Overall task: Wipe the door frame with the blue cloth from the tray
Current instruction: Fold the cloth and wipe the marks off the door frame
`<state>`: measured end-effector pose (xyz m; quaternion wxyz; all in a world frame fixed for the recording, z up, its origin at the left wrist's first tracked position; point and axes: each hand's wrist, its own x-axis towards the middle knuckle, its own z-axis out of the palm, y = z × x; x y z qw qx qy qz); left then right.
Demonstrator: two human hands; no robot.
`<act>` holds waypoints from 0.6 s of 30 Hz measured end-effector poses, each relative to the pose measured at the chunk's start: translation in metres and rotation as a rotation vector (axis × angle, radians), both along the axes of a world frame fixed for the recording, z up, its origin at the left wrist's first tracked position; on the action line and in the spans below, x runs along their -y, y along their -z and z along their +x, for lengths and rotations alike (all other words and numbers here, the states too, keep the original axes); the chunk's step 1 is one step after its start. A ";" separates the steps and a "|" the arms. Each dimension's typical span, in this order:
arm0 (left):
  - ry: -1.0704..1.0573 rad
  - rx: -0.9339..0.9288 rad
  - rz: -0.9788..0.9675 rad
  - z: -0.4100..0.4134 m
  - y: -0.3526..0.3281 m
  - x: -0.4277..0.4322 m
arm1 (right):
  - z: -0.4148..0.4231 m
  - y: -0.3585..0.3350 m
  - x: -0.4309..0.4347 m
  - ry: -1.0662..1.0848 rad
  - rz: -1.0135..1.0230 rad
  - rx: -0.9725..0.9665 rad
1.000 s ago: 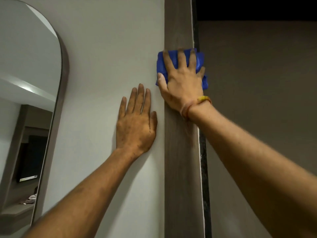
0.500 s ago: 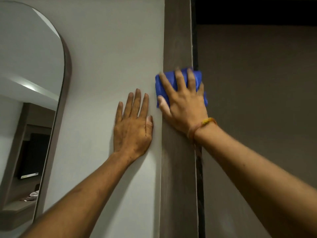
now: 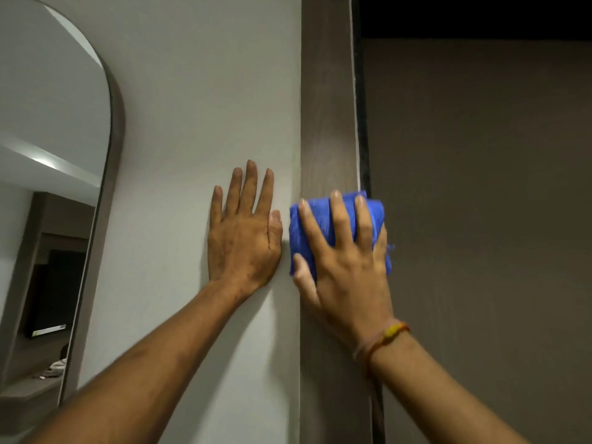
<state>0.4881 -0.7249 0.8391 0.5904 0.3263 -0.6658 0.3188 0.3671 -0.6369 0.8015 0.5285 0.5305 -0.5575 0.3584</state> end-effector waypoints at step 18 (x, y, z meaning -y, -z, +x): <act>-0.011 0.002 0.012 0.002 0.002 0.003 | 0.005 -0.037 0.001 0.022 0.002 -0.043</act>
